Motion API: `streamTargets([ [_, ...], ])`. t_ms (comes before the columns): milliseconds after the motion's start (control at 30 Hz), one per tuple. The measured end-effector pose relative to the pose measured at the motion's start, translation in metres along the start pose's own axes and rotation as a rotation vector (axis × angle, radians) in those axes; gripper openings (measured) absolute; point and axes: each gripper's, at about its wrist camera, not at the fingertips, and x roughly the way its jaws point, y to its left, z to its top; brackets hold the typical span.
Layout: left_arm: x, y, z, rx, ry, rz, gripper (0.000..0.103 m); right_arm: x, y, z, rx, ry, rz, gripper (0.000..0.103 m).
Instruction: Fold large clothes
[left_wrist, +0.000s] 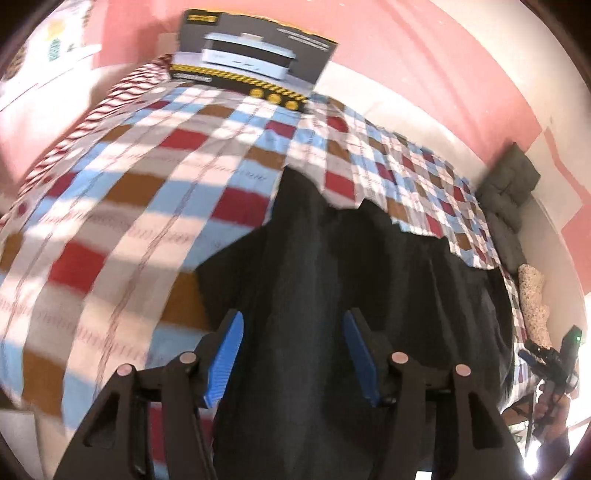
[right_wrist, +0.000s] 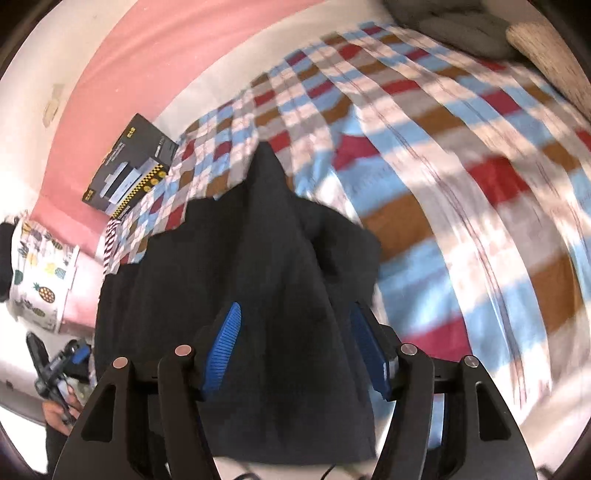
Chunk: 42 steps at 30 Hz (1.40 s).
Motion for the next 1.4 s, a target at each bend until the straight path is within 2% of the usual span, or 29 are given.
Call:
streamTargets([
  [100,0.037,-0.001,0.031,-0.002,0.034,-0.004,0.059,0.025,0.014,0.029,-0.044,-0.006,0.004,0.062],
  [167,0.060,-0.001,0.047,-0.006,0.054,0.020,0.059,0.046,0.020,0.050,-0.063,0.000,0.008,0.062],
  [267,0.091,0.000,0.060,-0.020,0.105,0.019,0.057,0.076,0.018,0.069,-0.064,0.054,0.002,0.062],
  [300,0.099,-0.001,0.061,-0.019,0.120,0.027,0.056,0.084,0.018,0.072,-0.058,0.074,0.011,0.056],
  [333,0.104,-0.002,0.060,-0.015,0.126,0.027,0.041,0.090,0.018,0.074,-0.053,0.085,0.004,0.039],
  [367,0.104,-0.006,0.060,-0.007,0.120,0.033,0.027,0.091,0.019,0.075,-0.055,0.084,-0.018,0.015],
  [400,0.099,-0.011,0.061,0.007,0.096,0.041,0.021,0.088,0.022,0.076,-0.059,0.069,-0.016,0.014],
  [467,0.082,-0.023,0.067,0.044,0.014,0.027,0.018,0.068,0.029,0.078,-0.085,-0.016,-0.007,0.013],
  [533,0.071,-0.032,0.076,0.066,-0.053,0.015,0.018,0.059,0.029,0.085,-0.076,-0.064,-0.010,0.013],
  [600,0.076,-0.034,0.085,0.083,-0.099,0.017,0.018,0.065,0.023,0.093,-0.048,-0.077,-0.020,0.013],
  [633,0.087,-0.033,0.087,0.091,-0.098,0.024,0.018,0.076,0.017,0.095,-0.037,-0.069,-0.041,0.013],
  [733,0.135,-0.019,0.078,0.060,-0.015,0.069,0.019,0.122,0.010,0.088,-0.060,0.002,-0.118,0.013],
  [767,0.144,-0.015,0.074,0.053,-0.014,0.070,0.019,0.133,0.008,0.086,-0.067,0.014,-0.129,0.014],
  [1000,0.151,-0.012,0.069,0.048,-0.031,0.077,0.025,0.148,0.002,0.085,-0.077,0.026,-0.150,0.019],
  [1167,0.134,-0.020,0.072,0.076,-0.035,0.137,0.037,0.119,0.013,0.085,-0.089,0.000,-0.185,0.026],
  [1267,0.114,-0.018,0.074,0.057,-0.044,0.141,0.038,0.079,0.027,0.082,-0.126,-0.069,-0.199,0.026],
  [1400,0.074,-0.016,0.069,0.041,-0.106,0.147,0.038,0.034,0.048,0.058,-0.193,-0.141,-0.171,0.026],
])
